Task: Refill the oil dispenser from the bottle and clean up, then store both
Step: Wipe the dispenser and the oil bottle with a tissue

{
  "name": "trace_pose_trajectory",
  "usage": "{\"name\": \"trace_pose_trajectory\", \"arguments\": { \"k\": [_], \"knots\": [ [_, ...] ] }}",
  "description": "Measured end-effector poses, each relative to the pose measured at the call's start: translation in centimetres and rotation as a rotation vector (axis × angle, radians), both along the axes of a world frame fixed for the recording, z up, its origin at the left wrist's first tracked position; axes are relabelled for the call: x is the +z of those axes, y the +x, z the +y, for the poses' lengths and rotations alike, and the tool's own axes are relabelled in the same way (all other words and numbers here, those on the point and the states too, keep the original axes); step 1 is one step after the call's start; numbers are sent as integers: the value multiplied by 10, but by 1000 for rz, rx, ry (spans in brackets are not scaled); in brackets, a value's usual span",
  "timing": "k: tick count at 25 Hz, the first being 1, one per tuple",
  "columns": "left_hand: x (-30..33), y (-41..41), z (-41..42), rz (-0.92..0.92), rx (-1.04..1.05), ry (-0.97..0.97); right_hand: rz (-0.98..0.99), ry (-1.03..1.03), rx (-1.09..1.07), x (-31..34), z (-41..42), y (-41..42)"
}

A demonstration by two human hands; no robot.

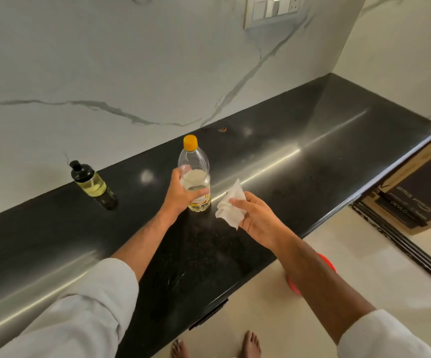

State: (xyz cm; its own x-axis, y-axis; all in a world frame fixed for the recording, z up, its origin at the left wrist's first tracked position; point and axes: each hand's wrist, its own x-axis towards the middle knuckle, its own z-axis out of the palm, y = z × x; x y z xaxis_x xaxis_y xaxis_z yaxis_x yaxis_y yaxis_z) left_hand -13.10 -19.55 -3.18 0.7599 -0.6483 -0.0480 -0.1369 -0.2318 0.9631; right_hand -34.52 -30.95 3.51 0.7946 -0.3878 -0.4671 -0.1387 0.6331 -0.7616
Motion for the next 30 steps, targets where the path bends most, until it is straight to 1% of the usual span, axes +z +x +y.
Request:
{"name": "trace_pose_trajectory", "arguments": {
  "k": [3, 8, 10, 13, 16, 18, 20, 22, 25, 27, 28, 30],
  "knots": [
    [1, -4, -7, 35, 43, -50, -2, -52, -6, 12, -18, 2],
    [12, -11, -5, -113, 36, -85, -36, -155, -42, 31, -37, 19],
    [24, -17, -2, -122, 19, -135, -72, -235, -77, 43, -42, 25],
    [52, -26, 5, -96, -47, -242, -136, -442, -189, 70, -52, 35],
    [87, -34, 12, -54, -151, -326, -175, -737, -315, 101, -56, 52],
    [106, -39, 14, -11, -223, -356, -240, -891, -327, 122, -46, 62],
    [122, -44, 13, 15, -275, -374, -337, -958, -312, 138, -32, 70],
    [135, -48, 11, 15, -301, -366, -454, -957, -262, 149, -15, 72],
    [150, -48, 12, -25, -290, -406, -620, -820, -113, 157, 2, 64],
    [155, -45, 15, -50, -282, -443, -713, -766, -40, 161, 6, 55],
    [157, -43, 18, -54, -284, -453, -751, -754, -31, 164, 8, 52],
    [159, -41, 21, -63, -285, -454, -761, -750, -75, 171, 9, 53]
  ]
}}
